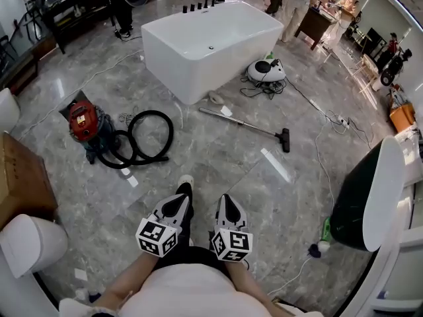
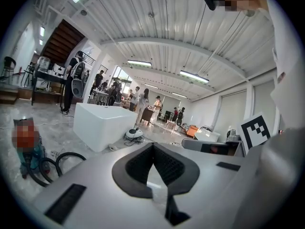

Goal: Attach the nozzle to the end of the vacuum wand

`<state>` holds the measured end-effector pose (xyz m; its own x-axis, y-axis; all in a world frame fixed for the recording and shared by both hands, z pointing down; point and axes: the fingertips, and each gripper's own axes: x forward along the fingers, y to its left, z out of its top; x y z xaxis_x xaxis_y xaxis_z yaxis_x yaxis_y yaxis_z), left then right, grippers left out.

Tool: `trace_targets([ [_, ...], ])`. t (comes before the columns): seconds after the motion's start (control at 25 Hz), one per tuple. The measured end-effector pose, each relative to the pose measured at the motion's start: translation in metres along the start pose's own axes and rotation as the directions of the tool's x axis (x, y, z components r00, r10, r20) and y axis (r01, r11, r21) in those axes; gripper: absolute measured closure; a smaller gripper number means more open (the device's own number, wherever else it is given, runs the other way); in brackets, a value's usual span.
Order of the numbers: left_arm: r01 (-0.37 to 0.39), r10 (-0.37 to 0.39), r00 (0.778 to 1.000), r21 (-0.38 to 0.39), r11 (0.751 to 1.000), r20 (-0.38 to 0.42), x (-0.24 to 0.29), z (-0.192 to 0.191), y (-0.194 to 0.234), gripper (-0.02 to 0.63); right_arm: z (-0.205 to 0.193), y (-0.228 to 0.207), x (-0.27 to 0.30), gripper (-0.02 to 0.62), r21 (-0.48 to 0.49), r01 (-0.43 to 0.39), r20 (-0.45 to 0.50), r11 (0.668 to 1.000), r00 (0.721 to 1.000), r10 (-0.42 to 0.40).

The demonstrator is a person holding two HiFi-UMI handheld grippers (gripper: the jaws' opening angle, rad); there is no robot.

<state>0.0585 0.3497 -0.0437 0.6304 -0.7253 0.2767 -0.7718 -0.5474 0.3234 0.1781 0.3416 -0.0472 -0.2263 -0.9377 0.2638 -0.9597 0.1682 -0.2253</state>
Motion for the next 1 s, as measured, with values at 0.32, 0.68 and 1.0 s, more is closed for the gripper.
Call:
trace_targets([
  [0.32,0.015,-0.015,1.000,-0.023,1.000,-0.013,0.062,0.021,0.035,0.598,0.010,-0.021,0.061,0.580,-0.005,0.025,-0.031,1.000,0.999,-0.026],
  [0.68,0.035,-0.035,0.999,-0.016,0.999,-0.010,0.151,0.079,0.096,0.598,0.047,-0.037,0.165,0.580,-0.011,0.026,-0.033,1.000,0.999,-0.026],
  [1.0,0.041,-0.041,0.999,-0.021,0.999,-0.002,0.212,0.123,0.141,0.598,0.081,-0.050,0.242,0.580,-0.028,0.028,-0.034,0.999,0.999,-0.029],
])
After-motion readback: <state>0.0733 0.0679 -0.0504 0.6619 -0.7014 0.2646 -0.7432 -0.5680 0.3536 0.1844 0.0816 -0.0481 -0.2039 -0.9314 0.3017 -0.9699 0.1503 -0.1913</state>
